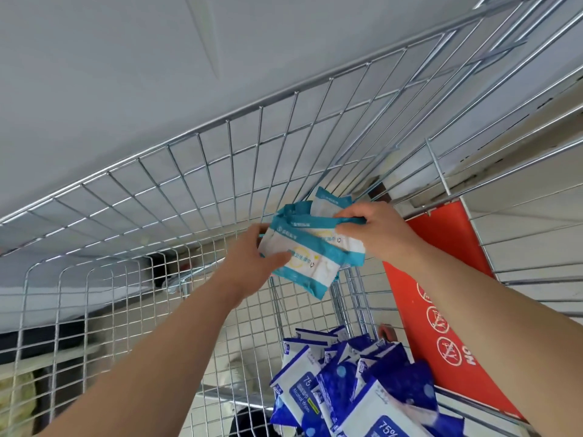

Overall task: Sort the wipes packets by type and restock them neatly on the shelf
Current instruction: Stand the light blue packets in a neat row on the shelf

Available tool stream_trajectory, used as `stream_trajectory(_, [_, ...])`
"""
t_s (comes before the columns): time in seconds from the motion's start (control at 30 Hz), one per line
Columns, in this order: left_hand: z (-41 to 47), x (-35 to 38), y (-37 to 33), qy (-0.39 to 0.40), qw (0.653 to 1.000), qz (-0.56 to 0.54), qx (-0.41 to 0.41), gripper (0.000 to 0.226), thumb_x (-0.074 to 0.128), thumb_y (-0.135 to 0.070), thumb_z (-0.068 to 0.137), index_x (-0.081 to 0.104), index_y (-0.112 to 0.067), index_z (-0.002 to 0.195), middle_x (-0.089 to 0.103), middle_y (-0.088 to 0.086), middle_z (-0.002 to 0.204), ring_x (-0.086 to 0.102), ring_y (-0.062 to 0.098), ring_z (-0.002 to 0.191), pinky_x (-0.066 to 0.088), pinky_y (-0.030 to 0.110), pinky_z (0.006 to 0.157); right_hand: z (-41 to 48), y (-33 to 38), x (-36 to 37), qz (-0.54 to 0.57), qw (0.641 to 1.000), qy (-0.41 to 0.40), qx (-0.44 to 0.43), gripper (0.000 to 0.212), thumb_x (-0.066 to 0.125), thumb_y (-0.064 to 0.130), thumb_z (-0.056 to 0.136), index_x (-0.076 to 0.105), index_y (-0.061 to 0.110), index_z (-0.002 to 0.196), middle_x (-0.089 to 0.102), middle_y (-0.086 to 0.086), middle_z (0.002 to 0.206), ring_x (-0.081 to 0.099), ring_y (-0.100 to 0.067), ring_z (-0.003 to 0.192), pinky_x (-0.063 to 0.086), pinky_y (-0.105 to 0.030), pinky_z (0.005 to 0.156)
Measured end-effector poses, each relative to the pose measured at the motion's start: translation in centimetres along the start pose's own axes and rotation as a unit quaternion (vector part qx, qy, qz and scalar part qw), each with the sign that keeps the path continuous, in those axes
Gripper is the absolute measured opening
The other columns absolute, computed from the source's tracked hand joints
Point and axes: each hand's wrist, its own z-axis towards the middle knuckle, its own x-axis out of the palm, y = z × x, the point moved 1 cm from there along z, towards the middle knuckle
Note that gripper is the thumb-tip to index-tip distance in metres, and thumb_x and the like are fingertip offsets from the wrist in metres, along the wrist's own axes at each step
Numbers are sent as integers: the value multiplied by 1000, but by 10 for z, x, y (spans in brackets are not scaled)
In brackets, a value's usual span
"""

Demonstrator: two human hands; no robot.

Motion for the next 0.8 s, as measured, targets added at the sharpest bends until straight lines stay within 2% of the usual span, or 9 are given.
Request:
stream_trajectory(0.07, [-2,2,2,7,1000,9,11,34,65,-14,89,54,-25,119,66,-1,107,66,15,92,60,36,76,-3,2,3,30,999,39,8,20,62,8,87,69,26,91,66,3,85,58,-12,76,45,-22,66])
stream_trajectory(0.17, [-5,-3,5,-12,999,25,21,26,62,-15,92,55,-22,116,67,0,101,64,10,84,55,22,60,-1,-2,7,47,997,58,25,27,53,10,93,69,30,95,69,-1,102,60,-15,88,46,-27,74])
stream_trajectory(0.23, [-5,-8,9,-23,998,46,23,22,61,-16,92,55,-23,111,67,-1,98,65,12,84,56,27,63,5,-4,3,-2,1000,13,22,29,48,10,96,65,22,115,62,2,116,60,-12,99,48,-22,78])
stream_trajectory(0.3, [-5,-15,11,-28,998,55,17,22,62,-16,92,54,-25,111,66,-3,97,64,10,85,57,29,65,12,-6,0,-90,996,-17,14,34,49,10,96,56,16,128,58,-3,124,58,-17,108,50,-29,86])
stream_trajectory(0.4, [-3,-26,17,-31,998,50,24,27,63,-14,90,54,-24,114,66,-3,99,65,11,88,57,28,66,21,-5,4,-183,983,10,19,48,56,9,92,42,14,138,53,-8,125,53,-21,110,41,-26,85])
stream_trajectory(0.47, [-5,-32,23,-37,998,44,22,27,64,-12,90,54,-29,108,67,-5,97,66,10,88,55,24,65,28,-5,8,-211,977,20,10,45,60,5,86,48,15,127,53,-8,111,53,-23,105,40,-26,79])
stream_trajectory(0.57, [-8,-41,36,-57,997,45,5,26,64,-12,89,57,-31,105,68,-5,96,67,14,89,57,33,73,37,-9,13,-276,961,19,-1,32,69,10,74,50,16,99,55,-13,106,55,-32,102,43,-33,79])
stream_trajectory(0.67, [-11,-44,42,-76,997,33,-4,26,63,-12,90,57,-30,106,68,-3,96,67,16,89,57,34,74,34,-11,14,-353,935,39,-3,34,67,20,80,53,8,108,51,-14,114,49,-33,108,39,-37,86])
stream_trajectory(0.8, [-13,-51,47,-114,993,-9,-20,23,62,-11,90,57,-27,107,68,0,98,67,20,89,57,42,81,29,-7,1,-284,958,-21,-29,21,56,21,87,54,6,101,49,-13,98,53,-32,96,37,-35,73])
